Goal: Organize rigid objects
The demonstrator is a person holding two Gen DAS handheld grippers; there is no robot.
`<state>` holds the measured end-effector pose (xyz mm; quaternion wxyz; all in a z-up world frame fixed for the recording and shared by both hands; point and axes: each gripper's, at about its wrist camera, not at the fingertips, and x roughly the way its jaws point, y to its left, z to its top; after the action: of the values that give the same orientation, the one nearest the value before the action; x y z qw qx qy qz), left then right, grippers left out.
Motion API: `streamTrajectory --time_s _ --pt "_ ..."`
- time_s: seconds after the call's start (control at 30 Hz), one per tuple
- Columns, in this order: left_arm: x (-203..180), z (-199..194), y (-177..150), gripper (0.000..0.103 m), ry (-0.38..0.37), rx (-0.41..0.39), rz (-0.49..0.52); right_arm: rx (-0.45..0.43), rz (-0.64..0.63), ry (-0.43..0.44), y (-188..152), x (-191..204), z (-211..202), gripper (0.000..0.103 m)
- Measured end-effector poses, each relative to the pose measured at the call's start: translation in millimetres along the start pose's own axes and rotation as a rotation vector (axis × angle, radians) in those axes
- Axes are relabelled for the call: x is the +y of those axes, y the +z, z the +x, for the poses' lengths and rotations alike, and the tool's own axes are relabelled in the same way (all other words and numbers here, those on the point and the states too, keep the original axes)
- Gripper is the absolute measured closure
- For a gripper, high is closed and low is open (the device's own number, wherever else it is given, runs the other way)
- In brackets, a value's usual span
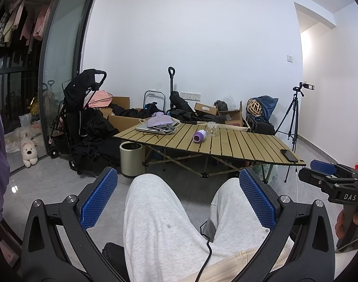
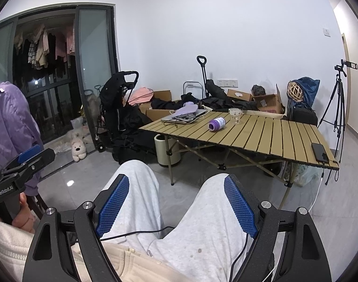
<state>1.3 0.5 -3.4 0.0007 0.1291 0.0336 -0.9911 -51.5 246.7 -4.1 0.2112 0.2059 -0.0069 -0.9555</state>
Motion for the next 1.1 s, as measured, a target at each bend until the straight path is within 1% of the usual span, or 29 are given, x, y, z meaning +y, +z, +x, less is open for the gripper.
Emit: streamTrajectory --time_s 1.1 --pt "-0.3 0.4 1.5 0.0 -0.001 0.009 -0.003 0.008 0.005 -0.007 -0.1 -4.5 0.8 0.016"
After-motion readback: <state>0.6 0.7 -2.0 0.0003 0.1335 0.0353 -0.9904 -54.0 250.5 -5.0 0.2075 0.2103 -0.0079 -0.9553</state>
